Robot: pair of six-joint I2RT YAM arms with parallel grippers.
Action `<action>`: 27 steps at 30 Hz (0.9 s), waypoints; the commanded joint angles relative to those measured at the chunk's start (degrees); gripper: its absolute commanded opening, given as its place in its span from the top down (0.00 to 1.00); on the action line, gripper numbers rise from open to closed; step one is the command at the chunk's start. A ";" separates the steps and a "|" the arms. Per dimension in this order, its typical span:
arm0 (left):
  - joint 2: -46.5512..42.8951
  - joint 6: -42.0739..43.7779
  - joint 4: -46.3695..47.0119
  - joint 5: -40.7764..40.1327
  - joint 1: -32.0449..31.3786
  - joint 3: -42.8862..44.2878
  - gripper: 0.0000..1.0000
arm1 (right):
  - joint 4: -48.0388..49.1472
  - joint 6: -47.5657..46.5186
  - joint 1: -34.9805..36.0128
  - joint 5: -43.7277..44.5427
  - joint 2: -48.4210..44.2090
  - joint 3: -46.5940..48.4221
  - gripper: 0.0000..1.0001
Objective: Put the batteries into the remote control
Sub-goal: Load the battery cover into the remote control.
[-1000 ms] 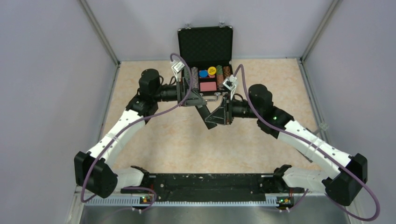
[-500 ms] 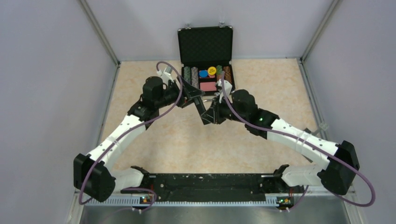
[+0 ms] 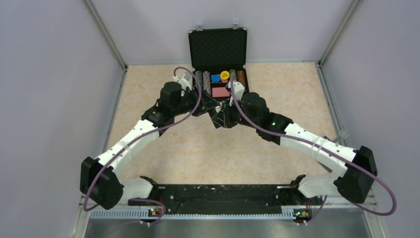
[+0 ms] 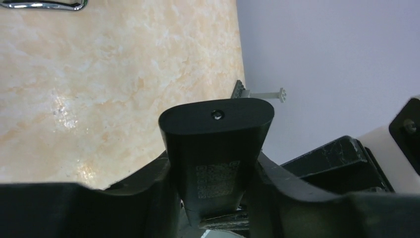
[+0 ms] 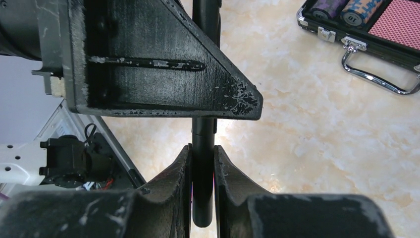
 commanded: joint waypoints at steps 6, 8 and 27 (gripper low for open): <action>-0.13 2.95 -0.52 2.59 -0.23 4.04 0.91 | -2.24 1.56 0.68 -2.82 1.66 6.00 0.72; -0.26 3.30 -0.77 3.75 -0.25 4.38 0.97 | -3.43 2.48 0.67 -3.97 1.49 6.93 0.59; -10.46 10.09 5.11 17.18 0.11 5.18 1.00 | -6.81 4.59 0.50 -16.89 -9.05 11.04 0.01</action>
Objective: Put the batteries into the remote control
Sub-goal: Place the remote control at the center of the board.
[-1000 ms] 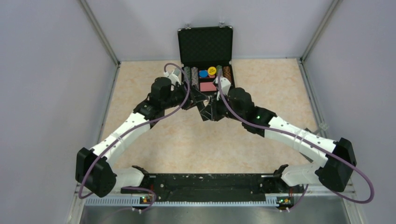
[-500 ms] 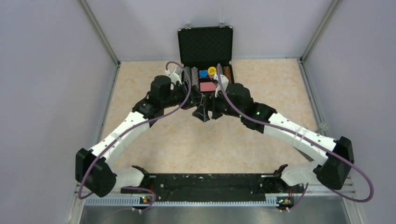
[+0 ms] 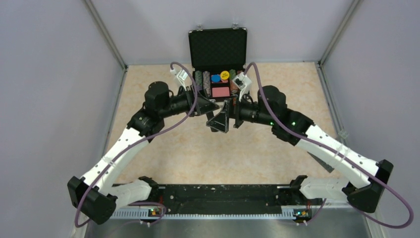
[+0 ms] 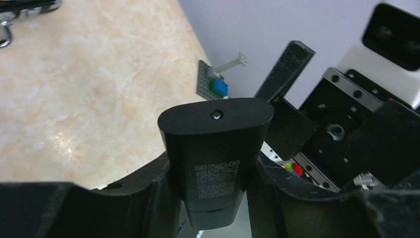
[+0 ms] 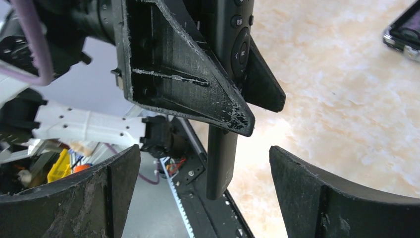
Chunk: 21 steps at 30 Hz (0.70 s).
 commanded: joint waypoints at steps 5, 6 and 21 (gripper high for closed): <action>-4.27 0.24 11.27 11.49 0.06 2.88 1.00 | 2.24 -1.60 0.31 -6.04 -5.09 1.81 0.01; -4.67 0.07 12.31 11.94 0.05 2.88 1.00 | 3.19 -1.00 0.30 -6.57 -5.22 1.36 0.01; -4.82 -9.91 33.60 20.25 0.08 0.52 1.00 | 27.30 13.44 -0.36 -17.52 -3.87 -6.95 0.18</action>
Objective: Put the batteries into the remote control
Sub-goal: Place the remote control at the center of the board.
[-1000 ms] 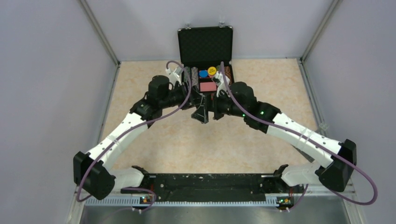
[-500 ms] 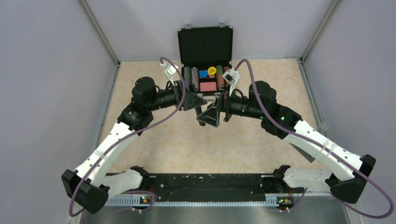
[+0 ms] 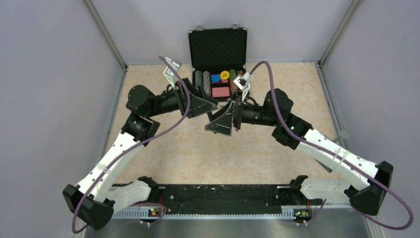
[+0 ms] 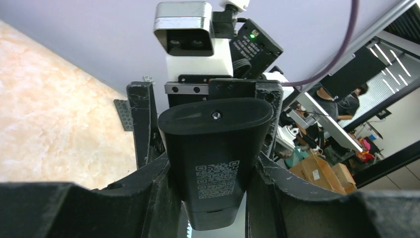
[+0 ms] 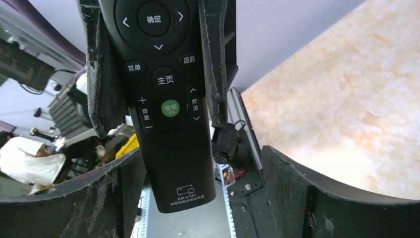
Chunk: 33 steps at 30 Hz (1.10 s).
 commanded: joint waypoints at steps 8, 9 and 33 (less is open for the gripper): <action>-0.22 -2.78 8.10 3.12 0.10 -0.06 1.00 | 19.30 10.29 -0.73 -4.37 -0.17 -5.57 0.35; -0.18 -2.78 8.06 3.13 0.06 -0.14 1.00 | 19.40 10.49 -0.76 -4.30 -0.05 -5.63 0.39; -1.75 21.10 -45.39 -37.38 0.80 11.90 0.08 | 6.98 15.16 -8.84 8.96 -6.23 -18.05 0.66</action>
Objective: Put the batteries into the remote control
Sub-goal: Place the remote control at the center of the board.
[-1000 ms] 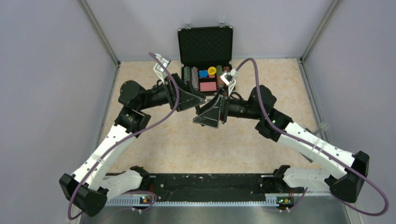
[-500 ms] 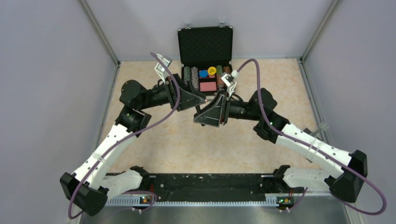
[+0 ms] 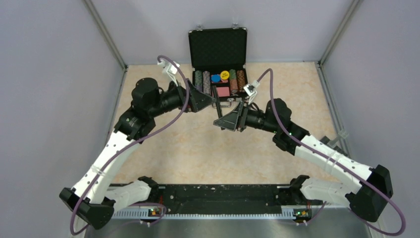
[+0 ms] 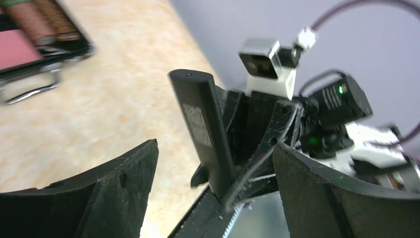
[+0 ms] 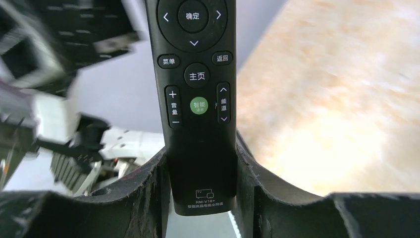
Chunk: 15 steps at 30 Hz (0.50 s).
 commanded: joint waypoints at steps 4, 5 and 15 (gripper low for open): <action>-4.43 12.07 -22.04 -28.86 0.46 7.79 0.03 | -15.28 1.24 -7.40 12.10 -7.20 -8.90 0.66; -4.95 12.36 -22.72 -30.09 0.39 7.75 0.03 | -19.11 0.44 -7.88 14.73 -7.09 -9.02 0.66; -6.99 11.51 -23.95 -27.49 0.42 2.52 0.03 | -37.94 -2.66 -17.01 36.07 0.45 -10.81 0.67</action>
